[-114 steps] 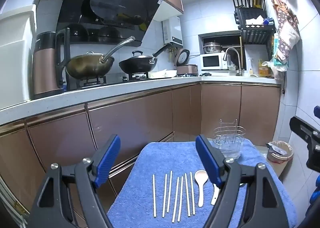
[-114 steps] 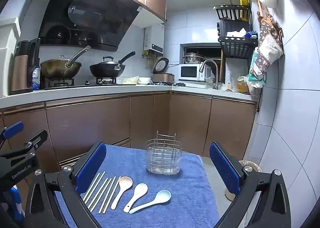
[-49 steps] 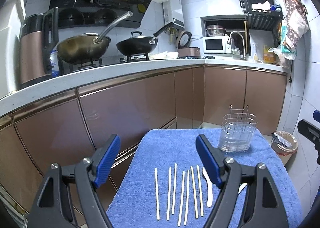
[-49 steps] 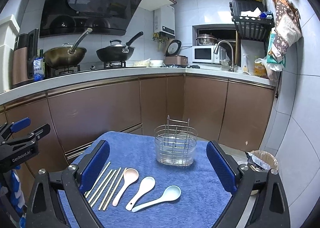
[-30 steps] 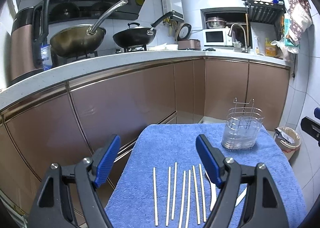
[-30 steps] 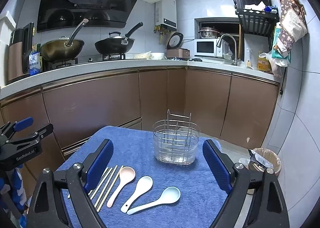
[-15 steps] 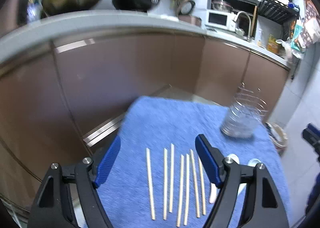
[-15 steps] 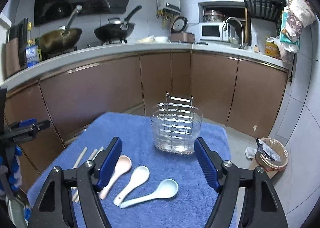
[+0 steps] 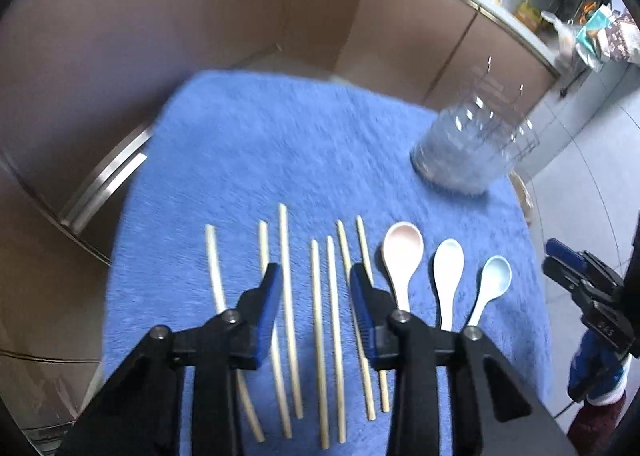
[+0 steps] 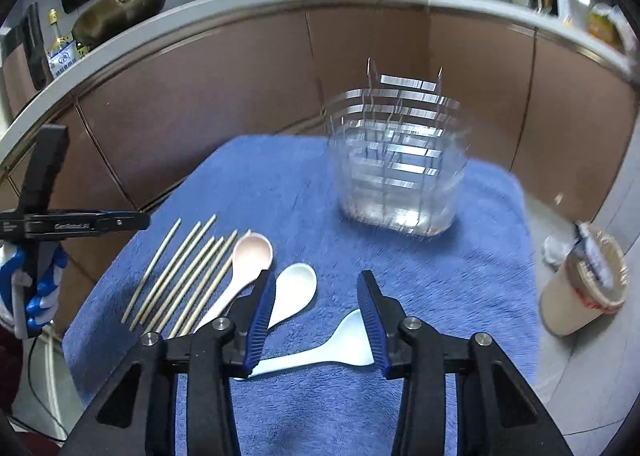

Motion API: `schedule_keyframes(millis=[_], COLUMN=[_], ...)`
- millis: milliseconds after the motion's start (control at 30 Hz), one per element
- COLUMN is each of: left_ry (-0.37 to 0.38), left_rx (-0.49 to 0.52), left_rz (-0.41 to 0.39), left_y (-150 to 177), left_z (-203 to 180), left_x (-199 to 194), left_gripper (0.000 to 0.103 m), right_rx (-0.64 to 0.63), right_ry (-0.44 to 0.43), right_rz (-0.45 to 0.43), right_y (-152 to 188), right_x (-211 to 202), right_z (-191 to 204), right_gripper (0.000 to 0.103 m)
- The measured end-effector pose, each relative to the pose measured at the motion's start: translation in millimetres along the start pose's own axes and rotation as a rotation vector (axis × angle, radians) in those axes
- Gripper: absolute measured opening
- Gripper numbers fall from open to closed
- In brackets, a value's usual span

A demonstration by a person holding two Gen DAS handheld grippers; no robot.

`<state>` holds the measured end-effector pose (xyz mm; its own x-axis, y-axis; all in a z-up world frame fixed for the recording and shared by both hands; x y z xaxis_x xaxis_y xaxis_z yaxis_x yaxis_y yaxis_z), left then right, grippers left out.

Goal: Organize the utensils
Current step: 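Grasp one wooden chopstick with the left gripper while the right gripper grasps the white spoon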

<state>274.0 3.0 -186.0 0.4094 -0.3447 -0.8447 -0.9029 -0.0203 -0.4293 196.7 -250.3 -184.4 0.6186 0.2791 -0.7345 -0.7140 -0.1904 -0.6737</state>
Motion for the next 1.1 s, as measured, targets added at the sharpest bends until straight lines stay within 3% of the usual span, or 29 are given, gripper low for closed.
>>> schedule_keyframes(millis=[200,433,1067,1100], left_ry=[0.024,-0.004,-0.103,-0.107], left_rx=[0.017,0.008,0.046,0.046], left_rz=[0.148,0.221,0.264,0.263], left_y=[0.5,0.9,-7.0,-6.8], left_z=[-9.6,-5.1,-10.3,-12.0], left_x=[45.2,70.3,104.2,105.6], left_gripper=[0.017,0.012,0.009,0.009], right_rx=[0.042,0.038,-0.024,-0.030], right_ry=[-0.096,-0.189,-0.262,-0.261], right_rz=[0.087,0.176,0.268,0.272], right_y=[3.9,2.2,-2.9,-2.3], right_x=[37.1,71.9,112.3,116.2], right_z=[-12.9,-11.9,-4.3,-3.4], right_gripper=[0.030,0.030,0.030,0.025])
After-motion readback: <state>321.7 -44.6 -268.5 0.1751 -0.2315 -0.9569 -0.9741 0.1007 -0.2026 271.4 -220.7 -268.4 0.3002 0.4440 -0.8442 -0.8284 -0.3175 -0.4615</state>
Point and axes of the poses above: each gripper's, at about its wrist camera, not at the fingertips, and x roughly the way its jaws point, z to its left, y to its underside, the point moved 4 cm from there along x, roughly the way its jaws point, and after that the axes turned 8 degrees about -x, right-handed, at the moved point
